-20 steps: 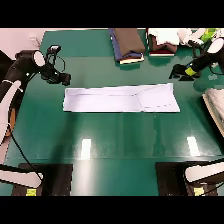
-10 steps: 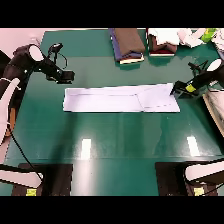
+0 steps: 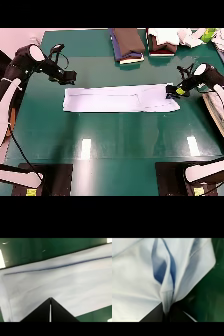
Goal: Fold the shirts.
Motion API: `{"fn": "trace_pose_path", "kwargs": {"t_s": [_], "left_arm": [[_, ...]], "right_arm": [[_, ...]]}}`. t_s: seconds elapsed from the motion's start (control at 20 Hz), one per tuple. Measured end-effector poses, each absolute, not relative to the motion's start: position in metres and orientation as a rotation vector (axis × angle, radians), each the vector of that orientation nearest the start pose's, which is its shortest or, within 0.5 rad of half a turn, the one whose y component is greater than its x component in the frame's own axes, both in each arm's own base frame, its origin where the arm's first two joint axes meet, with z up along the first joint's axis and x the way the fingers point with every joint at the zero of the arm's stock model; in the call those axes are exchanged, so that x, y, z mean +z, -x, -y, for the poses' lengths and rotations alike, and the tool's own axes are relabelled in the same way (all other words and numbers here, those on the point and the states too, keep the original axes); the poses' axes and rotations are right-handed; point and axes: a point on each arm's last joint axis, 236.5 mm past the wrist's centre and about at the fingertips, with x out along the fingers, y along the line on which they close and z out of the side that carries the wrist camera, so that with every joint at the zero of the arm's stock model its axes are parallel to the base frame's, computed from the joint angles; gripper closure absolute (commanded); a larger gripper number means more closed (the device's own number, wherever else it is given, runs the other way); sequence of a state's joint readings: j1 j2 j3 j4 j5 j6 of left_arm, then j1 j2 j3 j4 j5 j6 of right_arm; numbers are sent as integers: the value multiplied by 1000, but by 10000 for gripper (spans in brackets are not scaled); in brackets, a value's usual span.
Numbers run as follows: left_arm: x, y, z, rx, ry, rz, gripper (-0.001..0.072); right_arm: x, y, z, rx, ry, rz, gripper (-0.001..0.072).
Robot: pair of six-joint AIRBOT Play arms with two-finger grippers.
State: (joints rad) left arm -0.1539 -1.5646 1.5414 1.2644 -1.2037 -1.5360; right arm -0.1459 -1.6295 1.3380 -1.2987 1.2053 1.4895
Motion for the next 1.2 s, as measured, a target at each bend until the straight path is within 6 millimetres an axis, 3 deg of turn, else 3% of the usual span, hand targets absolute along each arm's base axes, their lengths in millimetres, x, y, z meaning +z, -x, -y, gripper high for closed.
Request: {"fn": "trace_pose_path", "kwargs": {"t_s": [0.15,0.35,0.6,0.75,0.95,1.2], "left_arm": [[28,-454,174,-395,119,-1208,688],[15,-452,247,-505,64,-1155,689],[-16,-443,340,-637,42,-1138,688],[-34,-436,377,-690,70,-1155,688],[-51,-430,398,-715,92,-1182,688],[-58,-430,396,-711,70,-1198,689]], "right_arm": [[-34,-424,1,85,-266,-1404,697],[38,-431,-18,139,-196,-1300,697],[128,-430,-85,304,-150,-1161,697],[166,-425,-127,396,-123,-1093,697],[192,-414,-169,483,-100,-1044,697],[201,-411,-206,539,-105,-1004,697]]}}
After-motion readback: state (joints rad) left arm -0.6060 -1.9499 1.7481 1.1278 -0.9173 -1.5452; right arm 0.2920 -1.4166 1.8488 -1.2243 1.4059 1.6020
